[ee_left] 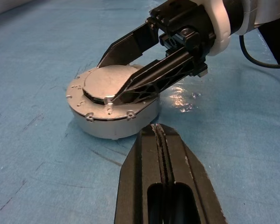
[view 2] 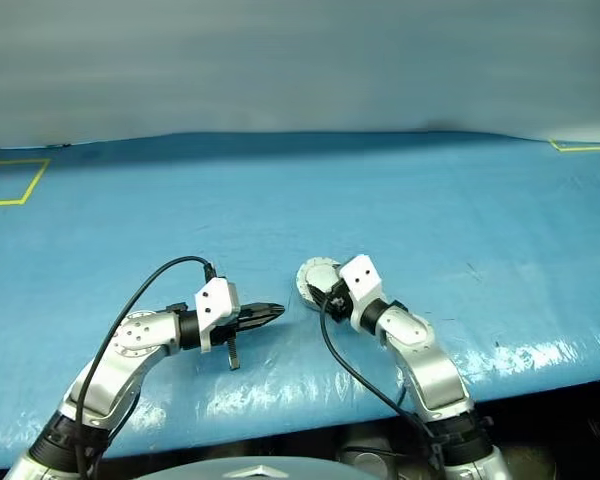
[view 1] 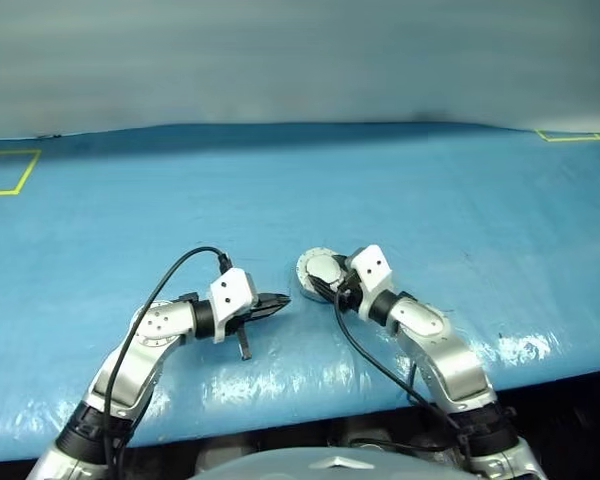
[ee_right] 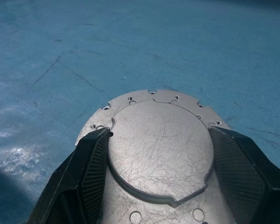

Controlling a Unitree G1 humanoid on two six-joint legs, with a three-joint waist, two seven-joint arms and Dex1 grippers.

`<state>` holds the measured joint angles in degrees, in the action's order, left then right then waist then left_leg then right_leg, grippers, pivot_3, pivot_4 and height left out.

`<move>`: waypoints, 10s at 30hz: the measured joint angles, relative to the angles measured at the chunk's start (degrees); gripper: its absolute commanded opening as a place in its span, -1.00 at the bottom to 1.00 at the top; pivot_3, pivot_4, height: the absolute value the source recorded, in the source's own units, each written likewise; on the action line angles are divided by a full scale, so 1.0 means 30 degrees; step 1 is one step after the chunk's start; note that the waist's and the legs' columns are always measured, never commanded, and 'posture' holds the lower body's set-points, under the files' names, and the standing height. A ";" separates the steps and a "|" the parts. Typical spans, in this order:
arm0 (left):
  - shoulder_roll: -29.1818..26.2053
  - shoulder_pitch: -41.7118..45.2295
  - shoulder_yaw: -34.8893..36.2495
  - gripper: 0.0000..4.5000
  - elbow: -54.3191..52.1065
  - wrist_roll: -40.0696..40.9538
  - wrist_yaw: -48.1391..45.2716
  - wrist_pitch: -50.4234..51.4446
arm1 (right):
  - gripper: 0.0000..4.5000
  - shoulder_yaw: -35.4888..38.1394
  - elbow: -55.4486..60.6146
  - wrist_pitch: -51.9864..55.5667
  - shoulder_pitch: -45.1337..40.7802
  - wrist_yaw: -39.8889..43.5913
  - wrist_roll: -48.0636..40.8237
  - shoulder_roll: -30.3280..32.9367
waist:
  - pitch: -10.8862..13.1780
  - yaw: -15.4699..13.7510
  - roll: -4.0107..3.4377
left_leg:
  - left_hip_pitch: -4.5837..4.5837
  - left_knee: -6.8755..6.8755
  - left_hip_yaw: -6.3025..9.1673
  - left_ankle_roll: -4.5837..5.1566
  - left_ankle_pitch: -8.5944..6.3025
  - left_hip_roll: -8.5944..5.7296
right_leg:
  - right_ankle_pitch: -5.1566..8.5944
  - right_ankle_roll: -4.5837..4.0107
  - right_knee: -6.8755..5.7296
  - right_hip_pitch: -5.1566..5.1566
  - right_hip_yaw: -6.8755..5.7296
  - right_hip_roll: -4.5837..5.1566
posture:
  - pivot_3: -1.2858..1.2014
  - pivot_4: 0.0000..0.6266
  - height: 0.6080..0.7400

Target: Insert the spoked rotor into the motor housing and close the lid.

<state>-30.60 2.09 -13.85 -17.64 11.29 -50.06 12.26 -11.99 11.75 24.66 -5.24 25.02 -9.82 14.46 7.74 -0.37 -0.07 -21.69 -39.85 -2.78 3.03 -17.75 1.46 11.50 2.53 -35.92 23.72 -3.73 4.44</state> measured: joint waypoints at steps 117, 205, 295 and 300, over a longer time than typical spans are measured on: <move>0.2948 0.2890 -0.1169 -1.00 0.5365 -0.3042 0.2892 -0.1248 | 0.57 0.8594 -0.2065 0.9827 0.1591 -0.0515 -1.5705 -0.3473 | -0.0037 0.0079 -0.0044 | 0.0018 0.0116 0.0010 -0.0037 -0.0091 -0.0035 | 0.0080 -0.0060 -0.0022 -0.0048 0.0043 -0.0022 | 0.03 -0.52 1.00; 0.8977 -0.0428 0.7739 0.59 0.2136 1.6989 0.6706 0.8383 | -0.47 0.5846 -0.0932 1.0602 -0.1221 -0.4480 -2.2823 -0.4612 | 0.0177 0.0350 -0.0042 | -0.0077 0.0098 0.0001 -0.0024 -0.0099 -0.0096 | 0.0001 0.0075 0.0002 0.0027 0.0065 -0.0027 | 0.03 -0.52 1.00; 0.3135 -0.2164 0.8887 0.88 -0.0870 0.7446 0.7973 0.2608 | 0.57 0.1262 0.2962 0.4321 0.0278 -0.2980 -0.9164 -0.1370 | 0.0221 0.0340 0.0076 | -0.0049 0.0109 -0.0028 -0.0186 -0.0019 -0.0039 | -0.0051 0.0036 0.0003 0.0026 0.0065 -0.0030 | 0.03 -0.52 1.00; 0.4654 -0.2830 0.6160 0.88 -0.1100 0.3424 0.9528 0.0581 | 0.57 -0.1477 0.3417 0.1738 0.0938 -0.4000 -0.3438 0.0147 | 0.0224 0.0336 0.0079 | -0.0030 0.0110 -0.0034 -0.0232 0.0011 -0.0043 | 0.0021 -0.0085 -0.0015 0.0028 0.0095 -0.0084 | 0.03 -0.52 1.00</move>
<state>-16.63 -6.40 4.63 -20.94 21.56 -21.47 14.01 -16.42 22.01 29.87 -2.42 13.02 -20.13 14.90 8.42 0.64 0.17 -21.78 -39.52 -2.89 2.34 -17.72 1.33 11.56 2.27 -35.96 23.80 -3.44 4.18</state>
